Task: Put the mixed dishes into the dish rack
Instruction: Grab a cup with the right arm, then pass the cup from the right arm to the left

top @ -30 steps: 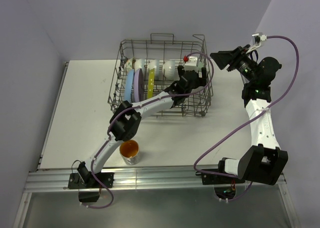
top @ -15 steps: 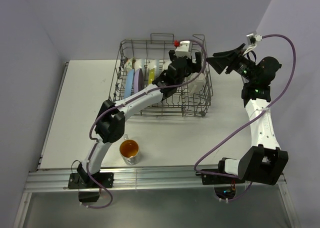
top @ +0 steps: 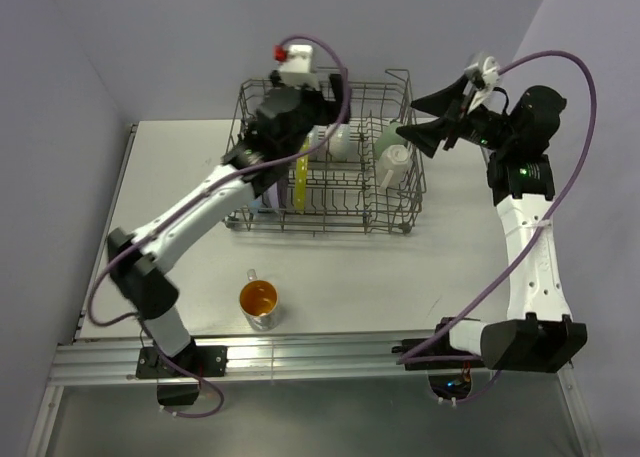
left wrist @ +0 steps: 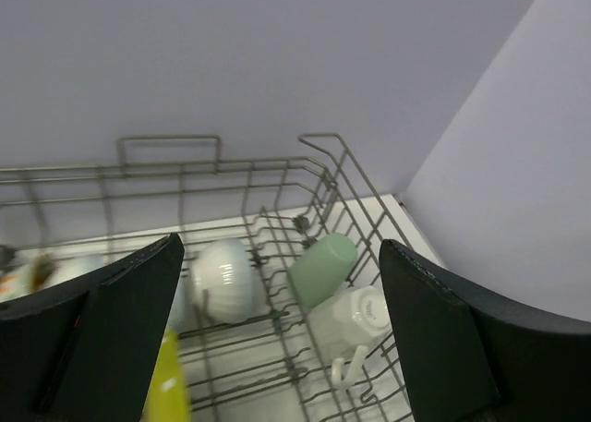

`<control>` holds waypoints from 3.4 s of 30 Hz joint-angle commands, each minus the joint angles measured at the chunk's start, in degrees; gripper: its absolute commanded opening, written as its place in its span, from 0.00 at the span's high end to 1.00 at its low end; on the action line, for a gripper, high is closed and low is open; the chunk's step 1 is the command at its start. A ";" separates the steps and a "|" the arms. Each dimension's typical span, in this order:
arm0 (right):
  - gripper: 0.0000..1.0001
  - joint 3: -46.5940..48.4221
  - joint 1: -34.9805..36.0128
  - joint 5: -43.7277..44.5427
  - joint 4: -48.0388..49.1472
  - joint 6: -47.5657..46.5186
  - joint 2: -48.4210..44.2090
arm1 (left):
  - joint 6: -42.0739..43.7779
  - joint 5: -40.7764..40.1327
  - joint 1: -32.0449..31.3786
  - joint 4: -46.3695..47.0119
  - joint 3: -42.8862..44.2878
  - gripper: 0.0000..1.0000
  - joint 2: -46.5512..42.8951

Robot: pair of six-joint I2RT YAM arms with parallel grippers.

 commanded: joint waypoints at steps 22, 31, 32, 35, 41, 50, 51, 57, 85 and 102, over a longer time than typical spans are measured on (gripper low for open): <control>0.26 -4.39 65.75 21.00 -53.59 -89.82 8.76 | -20.74 -4.25 5.00 -32.39 -35.81 0.01 -61.06; 0.32 -1.39 77.18 28.91 -44.98 -82.62 21.88 | -25.93 -7.42 5.00 -41.63 -35.99 0.01 -68.99; 0.33 -1.65 77.62 30.22 -43.15 -80.61 22.50 | -25.93 -7.51 5.00 -42.16 -35.81 0.01 -68.91; 0.34 -2.53 78.59 31.55 -39.19 -76.48 24.26 | -25.23 -7.86 5.00 -43.13 -34.76 0.01 -68.82; 0.38 -0.43 78.86 35.86 -36.27 -70.84 28.65 | -24.00 -8.03 5.00 -42.96 -34.23 0.01 -69.08; 0.60 -1.65 79.29 39.64 -37.95 -70.84 31.56 | -24.79 -8.65 5.00 -42.52 -36.33 0.01 -71.54; 0.61 -2.17 79.56 40.16 -38.03 -70.84 31.56 | -24.96 -8.74 5.00 -42.52 -36.60 0.01 -71.98; 0.78 -2.97 79.91 43.86 -38.38 -68.03 31.91 | -24.97 -9.88 5.00 -42.34 -37.13 0.01 -72.60; 1.00 -7.80 45.82 4.13 5.17 13.56 4.67 | -43.24 -14.63 5.00 -15.54 -38.63 0.01 -60.92; 1.00 -9.83 29.47 9.75 61.11 75.14 10.82 | -14.68 7.43 5.00 10.84 -46.10 0.01 -60.39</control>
